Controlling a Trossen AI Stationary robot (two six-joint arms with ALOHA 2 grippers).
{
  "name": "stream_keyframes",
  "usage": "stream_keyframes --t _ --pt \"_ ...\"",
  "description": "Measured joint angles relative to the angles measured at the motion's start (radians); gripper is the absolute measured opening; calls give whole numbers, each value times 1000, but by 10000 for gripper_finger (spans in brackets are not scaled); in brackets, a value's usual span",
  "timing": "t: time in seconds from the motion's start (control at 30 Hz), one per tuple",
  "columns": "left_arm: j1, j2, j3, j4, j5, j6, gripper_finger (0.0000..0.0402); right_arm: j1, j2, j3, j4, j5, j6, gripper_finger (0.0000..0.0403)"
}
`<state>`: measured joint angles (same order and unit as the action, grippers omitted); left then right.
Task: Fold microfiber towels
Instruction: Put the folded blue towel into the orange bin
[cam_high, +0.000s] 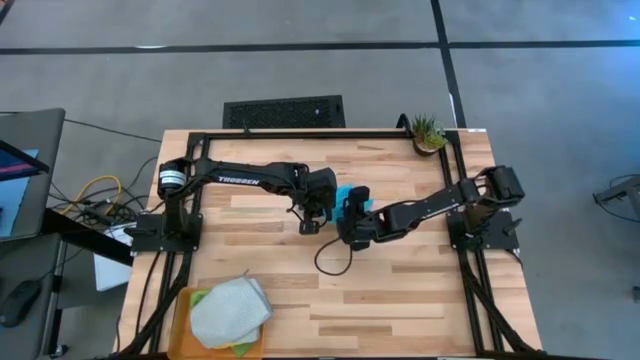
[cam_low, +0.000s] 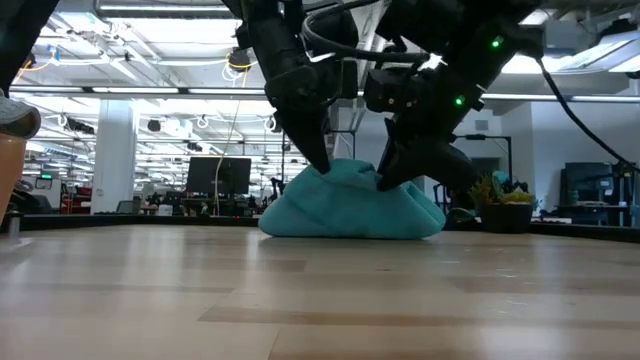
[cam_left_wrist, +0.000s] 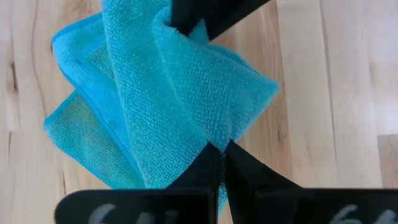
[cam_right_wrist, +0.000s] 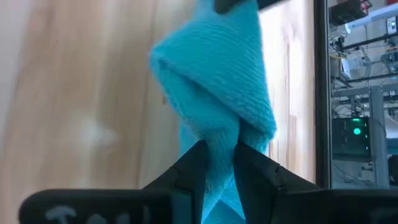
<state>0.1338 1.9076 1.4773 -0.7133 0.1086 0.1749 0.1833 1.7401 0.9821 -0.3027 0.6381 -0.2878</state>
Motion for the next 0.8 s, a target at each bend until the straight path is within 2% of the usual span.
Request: stream_keyframes --t 0.17,0.23,0.37,0.5,0.63,0.8 --pt "0 0 0 -3 0 0 0 44 0 0 -4 124 7 91" --pt "0 0 0 -3 0 0 0 58 0 0 -3 142 2 88" --pt "0 0 0 -2 4 0 0 62 0 0 -3 134 2 86" --pt "-2 0 0 1 11 -2 0 43 0 0 -3 68 2 95" --pt "-6 0 0 0 17 -3 0 31 -1 0 -3 72 0 123" --pt "-10 0 0 -3 18 -3 0 31 -1 0 -3 72 -26 192"
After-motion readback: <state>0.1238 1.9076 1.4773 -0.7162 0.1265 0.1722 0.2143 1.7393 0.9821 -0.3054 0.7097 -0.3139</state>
